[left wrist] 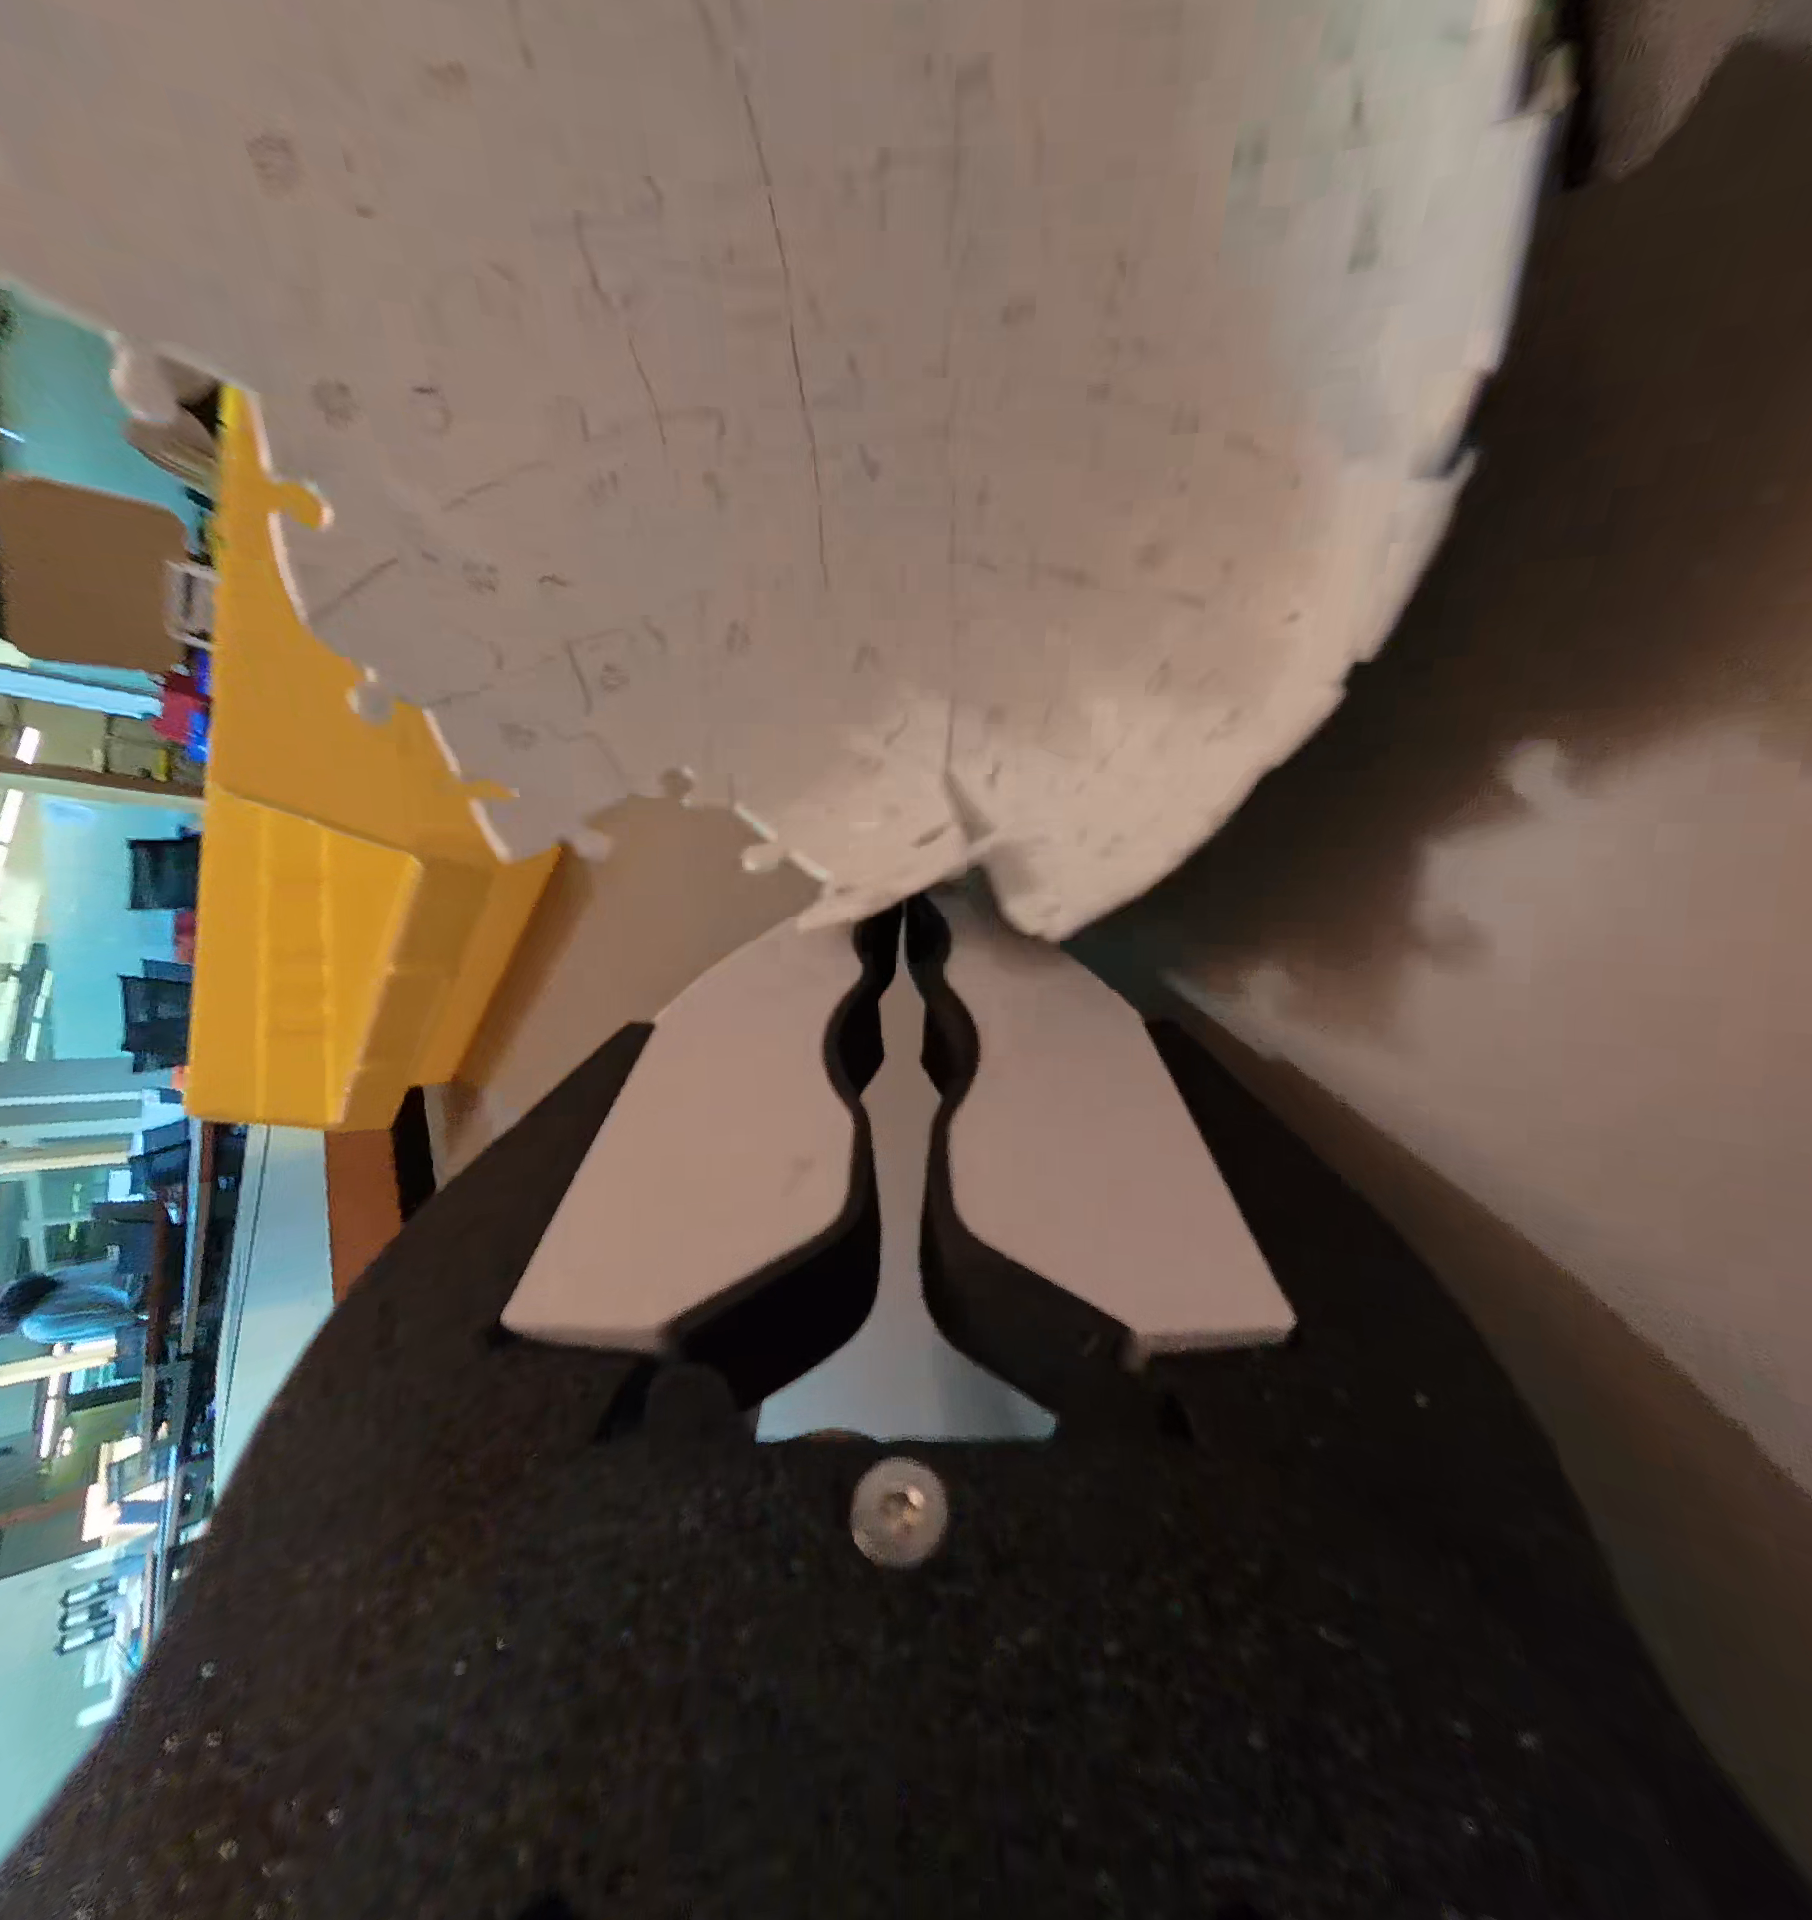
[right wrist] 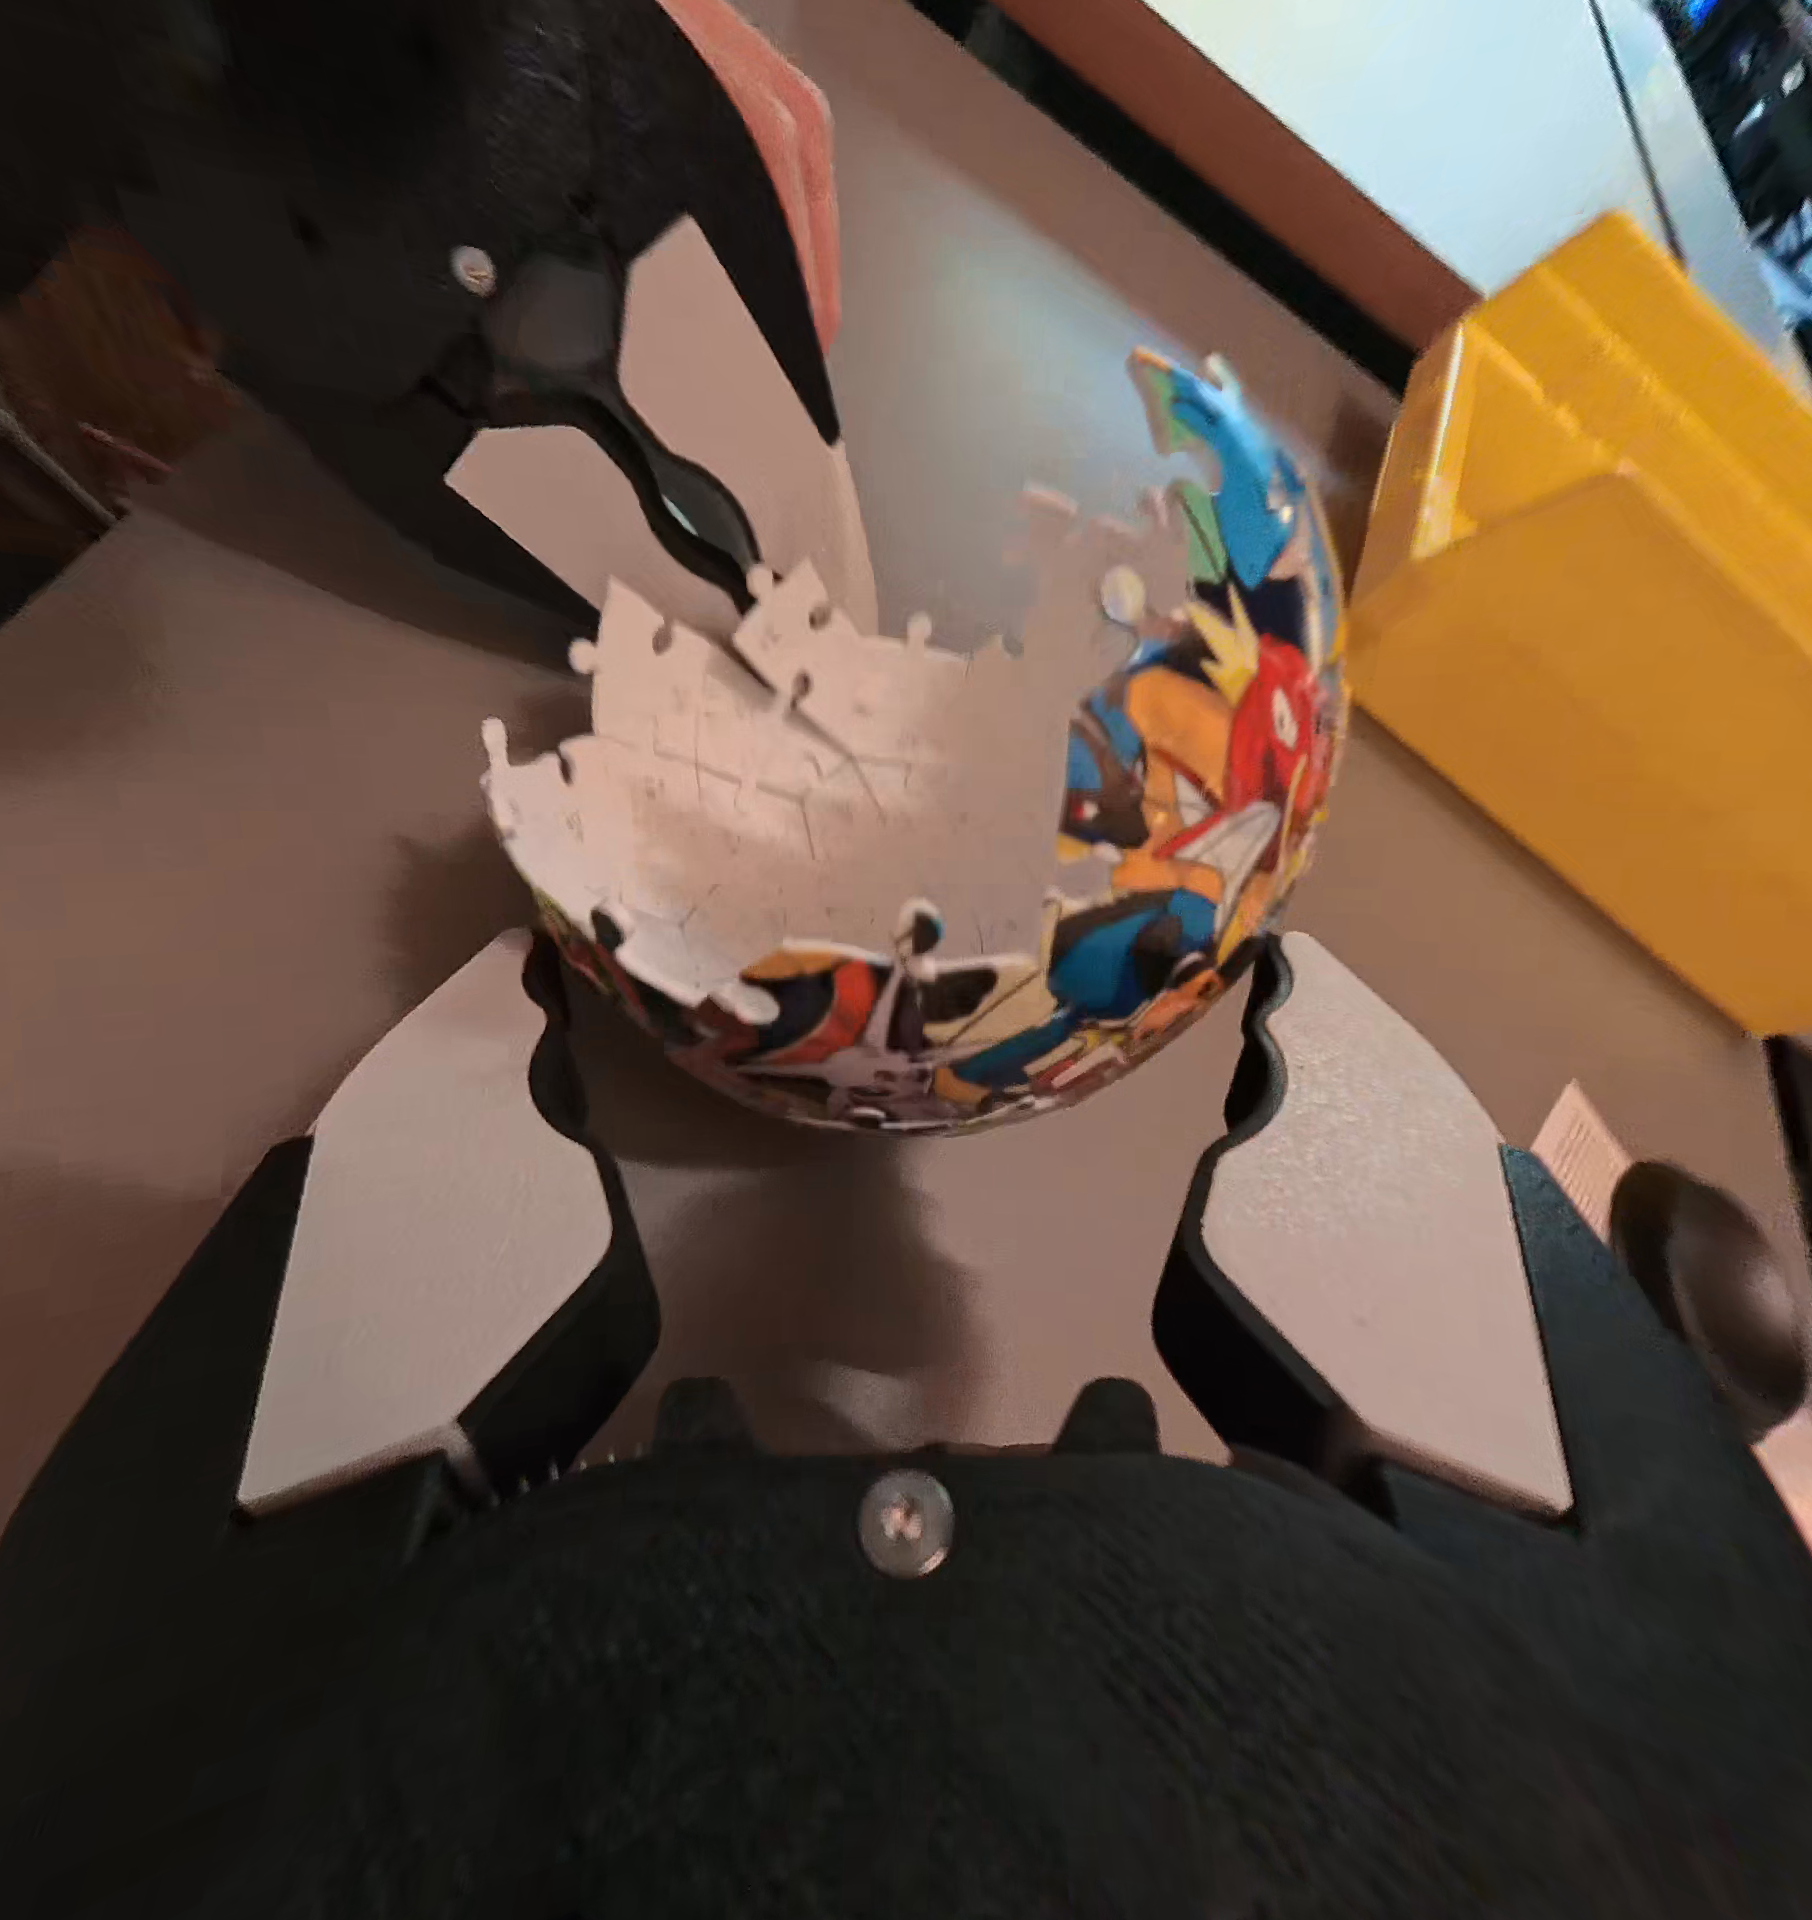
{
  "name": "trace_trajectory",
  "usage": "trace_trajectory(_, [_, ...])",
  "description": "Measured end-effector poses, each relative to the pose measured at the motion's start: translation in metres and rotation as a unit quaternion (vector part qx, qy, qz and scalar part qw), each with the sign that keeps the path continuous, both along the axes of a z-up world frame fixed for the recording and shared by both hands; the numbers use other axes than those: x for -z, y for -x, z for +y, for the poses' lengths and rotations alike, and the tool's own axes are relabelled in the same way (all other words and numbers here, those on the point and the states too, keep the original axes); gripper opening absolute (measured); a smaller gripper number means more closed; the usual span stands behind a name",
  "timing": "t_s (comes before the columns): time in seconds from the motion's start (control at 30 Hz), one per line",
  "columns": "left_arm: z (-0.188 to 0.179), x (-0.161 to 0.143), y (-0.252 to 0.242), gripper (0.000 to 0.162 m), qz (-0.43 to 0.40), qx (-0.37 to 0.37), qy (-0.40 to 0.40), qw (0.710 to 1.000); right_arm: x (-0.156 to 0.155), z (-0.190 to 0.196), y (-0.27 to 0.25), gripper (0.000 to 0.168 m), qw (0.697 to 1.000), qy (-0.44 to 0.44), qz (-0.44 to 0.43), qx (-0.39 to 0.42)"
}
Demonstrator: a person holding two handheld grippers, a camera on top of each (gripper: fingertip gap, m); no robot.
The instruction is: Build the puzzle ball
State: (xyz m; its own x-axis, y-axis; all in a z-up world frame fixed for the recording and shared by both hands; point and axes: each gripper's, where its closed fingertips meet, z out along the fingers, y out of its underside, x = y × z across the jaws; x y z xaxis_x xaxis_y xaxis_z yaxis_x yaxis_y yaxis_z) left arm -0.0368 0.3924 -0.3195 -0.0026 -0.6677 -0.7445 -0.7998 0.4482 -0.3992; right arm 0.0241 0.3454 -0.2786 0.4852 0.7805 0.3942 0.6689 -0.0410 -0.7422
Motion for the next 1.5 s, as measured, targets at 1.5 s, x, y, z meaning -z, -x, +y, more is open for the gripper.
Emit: trace_trajectory(1.5, [0.000, -0.014, 0.017, 0.000, -0.041, 0.288, 0.180, 0.940, -0.031, 0.044, 0.085, 0.118, 0.976, 0.047, -0.028, -0.213])
